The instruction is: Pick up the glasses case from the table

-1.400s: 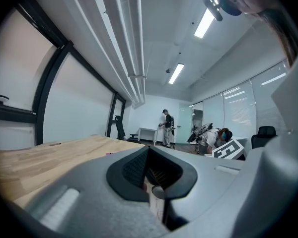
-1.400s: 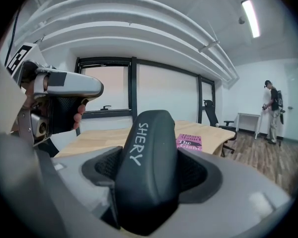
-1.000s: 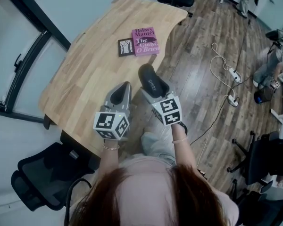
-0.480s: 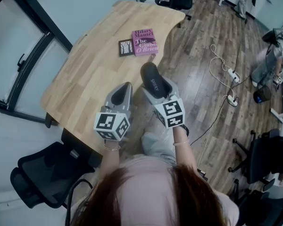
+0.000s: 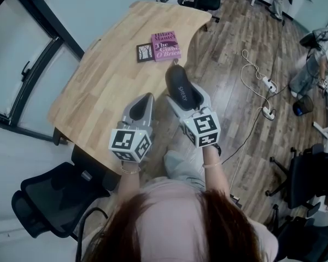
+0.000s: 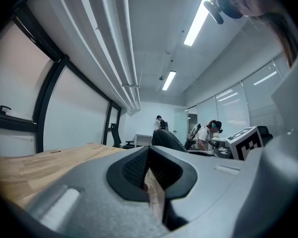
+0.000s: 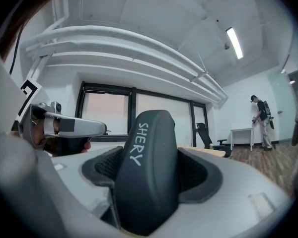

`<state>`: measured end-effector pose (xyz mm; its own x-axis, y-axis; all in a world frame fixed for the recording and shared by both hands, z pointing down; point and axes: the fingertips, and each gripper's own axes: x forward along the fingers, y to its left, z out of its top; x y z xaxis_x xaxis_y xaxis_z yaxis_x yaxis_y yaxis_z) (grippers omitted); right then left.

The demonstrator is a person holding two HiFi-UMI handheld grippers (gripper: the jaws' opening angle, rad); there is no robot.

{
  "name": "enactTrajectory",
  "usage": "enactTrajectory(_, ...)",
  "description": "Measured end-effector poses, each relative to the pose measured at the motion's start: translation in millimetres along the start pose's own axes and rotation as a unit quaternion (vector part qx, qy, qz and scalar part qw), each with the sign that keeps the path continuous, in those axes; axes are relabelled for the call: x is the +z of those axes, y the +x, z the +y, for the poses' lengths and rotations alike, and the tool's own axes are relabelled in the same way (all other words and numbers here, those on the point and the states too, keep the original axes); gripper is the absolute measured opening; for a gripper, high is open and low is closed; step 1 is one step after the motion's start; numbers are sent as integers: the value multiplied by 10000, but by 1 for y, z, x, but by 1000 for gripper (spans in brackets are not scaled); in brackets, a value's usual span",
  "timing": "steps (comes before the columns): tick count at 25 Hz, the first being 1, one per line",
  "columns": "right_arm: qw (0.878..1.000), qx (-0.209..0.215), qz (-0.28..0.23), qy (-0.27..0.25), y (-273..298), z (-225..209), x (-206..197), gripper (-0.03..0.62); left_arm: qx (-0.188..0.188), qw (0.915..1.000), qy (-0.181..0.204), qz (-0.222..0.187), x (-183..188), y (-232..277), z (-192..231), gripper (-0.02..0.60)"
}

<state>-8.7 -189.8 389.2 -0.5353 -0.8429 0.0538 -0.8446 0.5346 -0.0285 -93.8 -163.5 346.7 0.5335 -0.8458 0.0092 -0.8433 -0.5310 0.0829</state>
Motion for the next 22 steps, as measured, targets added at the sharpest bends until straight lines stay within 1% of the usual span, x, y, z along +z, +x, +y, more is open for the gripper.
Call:
enactTrajectory(9, 9998, -23, -203, -80, -32, 8, 16, 347, -53, 9999, 67, -99, 10, -19, -23, 8)
enactTrajectory(22, 9993, 6, -347, -163, -71, 22, 23, 347, -75, 9998, 121, -154, 10, -46, -54, 8)
